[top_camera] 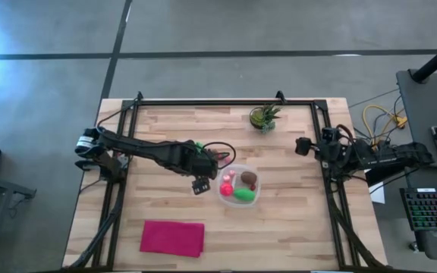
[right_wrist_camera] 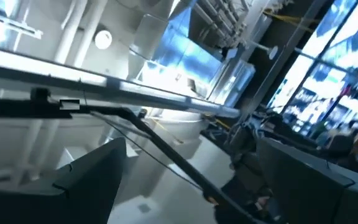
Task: Pick and placing Produce into tupperware
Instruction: Put the peach into the transparent container
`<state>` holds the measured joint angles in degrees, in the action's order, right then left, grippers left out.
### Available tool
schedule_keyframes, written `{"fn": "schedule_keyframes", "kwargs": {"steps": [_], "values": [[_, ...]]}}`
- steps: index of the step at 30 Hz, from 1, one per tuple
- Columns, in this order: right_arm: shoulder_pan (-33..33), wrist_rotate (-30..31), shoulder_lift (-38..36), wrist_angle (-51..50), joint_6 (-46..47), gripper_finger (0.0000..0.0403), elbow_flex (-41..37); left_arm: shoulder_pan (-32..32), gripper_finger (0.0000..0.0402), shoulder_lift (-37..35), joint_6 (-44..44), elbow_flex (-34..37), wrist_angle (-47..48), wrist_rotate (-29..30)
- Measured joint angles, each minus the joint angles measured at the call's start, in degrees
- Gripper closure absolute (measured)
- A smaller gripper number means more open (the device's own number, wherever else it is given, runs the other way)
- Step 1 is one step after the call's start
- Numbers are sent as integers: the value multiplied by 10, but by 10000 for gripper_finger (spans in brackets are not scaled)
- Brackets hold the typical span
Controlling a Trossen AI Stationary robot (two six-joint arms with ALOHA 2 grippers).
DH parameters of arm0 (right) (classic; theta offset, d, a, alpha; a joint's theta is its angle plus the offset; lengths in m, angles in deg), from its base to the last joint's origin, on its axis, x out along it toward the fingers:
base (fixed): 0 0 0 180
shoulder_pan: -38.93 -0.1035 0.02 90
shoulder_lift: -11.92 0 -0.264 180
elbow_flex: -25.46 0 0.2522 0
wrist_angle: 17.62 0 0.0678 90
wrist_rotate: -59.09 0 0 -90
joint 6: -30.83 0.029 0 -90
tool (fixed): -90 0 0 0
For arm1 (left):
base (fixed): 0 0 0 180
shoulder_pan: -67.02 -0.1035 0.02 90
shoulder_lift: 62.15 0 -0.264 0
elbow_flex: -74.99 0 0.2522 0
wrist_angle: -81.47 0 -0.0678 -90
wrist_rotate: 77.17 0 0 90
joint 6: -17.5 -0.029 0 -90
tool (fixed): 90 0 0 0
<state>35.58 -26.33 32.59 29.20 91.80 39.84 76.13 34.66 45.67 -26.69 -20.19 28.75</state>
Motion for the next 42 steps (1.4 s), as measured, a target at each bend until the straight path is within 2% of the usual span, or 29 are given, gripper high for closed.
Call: {"fn": "schedule_keyframes", "kwargs": {"steps": [4, 13, 15, 18, 22, 25, 30, 34, 42], "values": [[0, 0, 0, -1, 20, 51, 0, 0, 80, 0, 1, 0, 1, 0], [0, 13, 11, -33, -56, 51, 6, 0, 80, 0, 26, 0, 2, -2], [0, 3, 25, -106, -72, 51, 40, 0, 80, 0, 40, 0, 2, -8], [0, 7, 56, -307, -111, 51, 136, 0, 80, 0, 43, 0, 8, -11], [23, 116, 122, -640, -165, 51, 288, 0, 80, 0, 37, 2, 31, -25], [62, 135, 182, -806, -208, 51, 384, 0, 80, -2, 8, 3, 42, -25], [116, 142, 275, -948, -252, 51, 502, -1, 80, -41, -56, 3, 34, -23], [131, 178, 337, -1028, -278, 51, 573, -10, 80, -101, -75, 23, 12, -18], [131, 180, 445, -1105, -281, 51, 700, -30, 80, -245, -38, 158, -105, -23]]}}
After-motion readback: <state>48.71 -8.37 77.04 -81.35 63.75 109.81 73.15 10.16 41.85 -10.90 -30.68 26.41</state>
